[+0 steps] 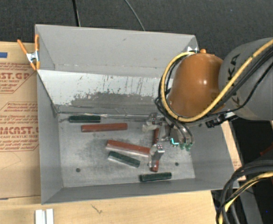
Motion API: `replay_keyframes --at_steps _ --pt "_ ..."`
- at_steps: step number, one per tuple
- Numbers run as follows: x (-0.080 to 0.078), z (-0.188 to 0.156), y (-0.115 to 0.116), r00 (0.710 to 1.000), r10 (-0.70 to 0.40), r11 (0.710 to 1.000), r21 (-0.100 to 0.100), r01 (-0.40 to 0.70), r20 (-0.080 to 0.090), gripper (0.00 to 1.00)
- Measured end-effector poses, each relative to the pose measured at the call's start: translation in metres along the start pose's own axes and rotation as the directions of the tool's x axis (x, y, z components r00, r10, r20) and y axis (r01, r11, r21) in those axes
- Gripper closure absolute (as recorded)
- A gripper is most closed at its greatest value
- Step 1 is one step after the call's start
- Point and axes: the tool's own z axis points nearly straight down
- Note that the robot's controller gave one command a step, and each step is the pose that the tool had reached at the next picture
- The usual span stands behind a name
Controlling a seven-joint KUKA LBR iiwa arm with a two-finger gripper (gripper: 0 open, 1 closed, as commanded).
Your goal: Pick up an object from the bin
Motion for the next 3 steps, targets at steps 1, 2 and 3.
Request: replay_keyframes --at_steps 1,2,3 --pt "-0.002 -0.004 0.000 1.000 0.001 1.000 0.000 -0.001 0.008 0.00" --pt "-0.007 0.028 -0.004 0.997 0.070 0.998 -0.002 -0.069 0.015 0.00" --pt "-0.025 0.115 0.022 0.991 0.129 0.992 -0.004 -0.129 0.021 1.00"
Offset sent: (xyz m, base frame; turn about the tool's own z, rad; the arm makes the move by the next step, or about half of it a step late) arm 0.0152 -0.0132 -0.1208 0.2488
